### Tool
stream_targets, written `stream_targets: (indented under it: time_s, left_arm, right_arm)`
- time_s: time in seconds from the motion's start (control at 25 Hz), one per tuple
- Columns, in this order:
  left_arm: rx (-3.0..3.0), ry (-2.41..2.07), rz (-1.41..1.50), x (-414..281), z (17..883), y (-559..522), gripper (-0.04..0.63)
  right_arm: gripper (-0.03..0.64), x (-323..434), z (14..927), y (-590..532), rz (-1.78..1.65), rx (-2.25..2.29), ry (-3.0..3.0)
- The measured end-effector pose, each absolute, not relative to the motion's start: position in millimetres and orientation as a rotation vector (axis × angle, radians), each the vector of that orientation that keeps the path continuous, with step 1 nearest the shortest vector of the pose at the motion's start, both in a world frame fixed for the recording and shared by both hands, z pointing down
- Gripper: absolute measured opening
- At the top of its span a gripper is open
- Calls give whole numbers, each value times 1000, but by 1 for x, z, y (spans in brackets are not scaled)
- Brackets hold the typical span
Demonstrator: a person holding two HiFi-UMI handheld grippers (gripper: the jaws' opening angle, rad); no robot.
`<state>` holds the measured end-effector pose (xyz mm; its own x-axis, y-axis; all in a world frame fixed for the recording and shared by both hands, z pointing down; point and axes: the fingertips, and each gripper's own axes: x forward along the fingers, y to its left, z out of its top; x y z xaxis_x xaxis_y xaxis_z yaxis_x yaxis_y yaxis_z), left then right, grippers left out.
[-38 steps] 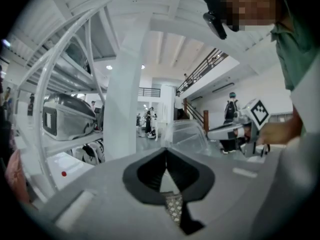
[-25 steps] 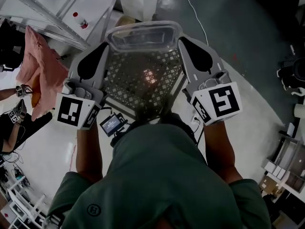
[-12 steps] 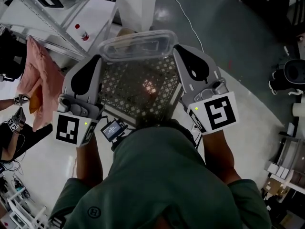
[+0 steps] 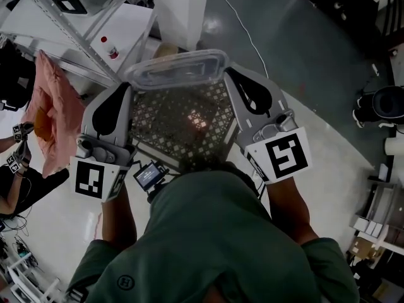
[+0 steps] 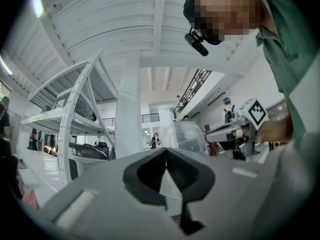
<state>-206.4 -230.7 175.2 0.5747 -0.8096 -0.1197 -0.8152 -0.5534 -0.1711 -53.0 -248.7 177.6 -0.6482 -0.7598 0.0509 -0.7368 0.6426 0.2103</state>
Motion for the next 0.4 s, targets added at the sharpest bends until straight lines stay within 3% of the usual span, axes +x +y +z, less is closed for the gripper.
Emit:
stream_targets:
  time_s: [0.4]
  left_arm:
    - [-2601,1342,126,-210,176,-241,0]
  right_arm:
    - [3,-60,192,-259,-233,1233,-2709]
